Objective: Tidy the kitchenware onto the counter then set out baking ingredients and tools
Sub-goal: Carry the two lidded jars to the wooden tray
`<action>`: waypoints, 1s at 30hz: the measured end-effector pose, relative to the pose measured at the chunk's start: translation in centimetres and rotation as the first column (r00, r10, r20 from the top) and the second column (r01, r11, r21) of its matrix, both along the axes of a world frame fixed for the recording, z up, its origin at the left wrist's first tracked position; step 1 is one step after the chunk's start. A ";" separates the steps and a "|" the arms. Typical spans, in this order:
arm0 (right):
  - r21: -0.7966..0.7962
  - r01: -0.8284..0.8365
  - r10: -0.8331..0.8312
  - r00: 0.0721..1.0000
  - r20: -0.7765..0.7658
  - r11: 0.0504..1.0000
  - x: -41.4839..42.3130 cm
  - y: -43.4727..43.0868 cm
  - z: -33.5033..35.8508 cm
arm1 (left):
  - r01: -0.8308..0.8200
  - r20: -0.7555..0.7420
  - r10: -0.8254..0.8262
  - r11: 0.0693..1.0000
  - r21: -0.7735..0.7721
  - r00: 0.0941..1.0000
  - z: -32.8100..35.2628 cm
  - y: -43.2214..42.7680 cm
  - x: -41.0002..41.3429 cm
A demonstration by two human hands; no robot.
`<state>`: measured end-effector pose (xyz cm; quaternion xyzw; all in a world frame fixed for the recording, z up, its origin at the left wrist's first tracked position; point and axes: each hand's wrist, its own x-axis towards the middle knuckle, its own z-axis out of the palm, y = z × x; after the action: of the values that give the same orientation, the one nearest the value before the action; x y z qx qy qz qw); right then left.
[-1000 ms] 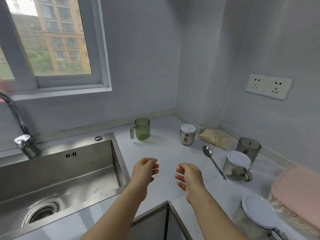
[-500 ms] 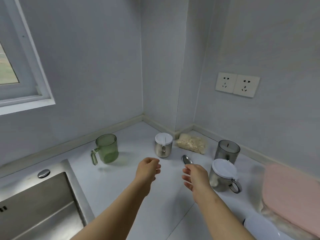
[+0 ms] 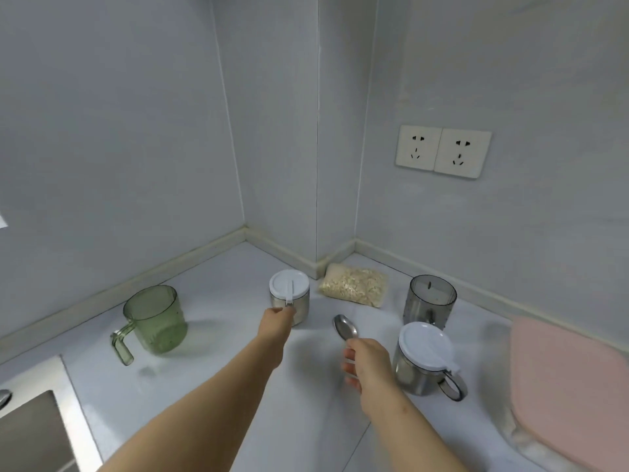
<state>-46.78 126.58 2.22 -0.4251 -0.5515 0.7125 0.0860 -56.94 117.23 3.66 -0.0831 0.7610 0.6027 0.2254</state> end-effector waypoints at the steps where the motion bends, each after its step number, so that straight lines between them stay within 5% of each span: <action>1: 0.001 0.006 -0.006 1.000 0.010 1.000 -0.2 0.1 -0.3 | -0.006 0.015 0.006 1.000 0.017 1.000 -0.1 0.3 -0.4; 15: -0.032 0.002 0.000 0.999 0.043 0.999 -1.9 -0.5 -1.5 | -0.032 0.134 0.008 0.984 0.173 0.991 -3.1 -0.3 -1.9; 30: 0.038 0.025 -0.023 0.998 -0.064 0.999 1.5 1.1 1.5 | 0.061 0.096 -0.071 0.993 0.101 0.993 -3.9 -0.7 4.3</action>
<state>-45.26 127.66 3.76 -0.4071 -0.5573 0.7136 0.1203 -52.66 116.49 -0.26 -0.0766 0.7205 0.6267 0.2867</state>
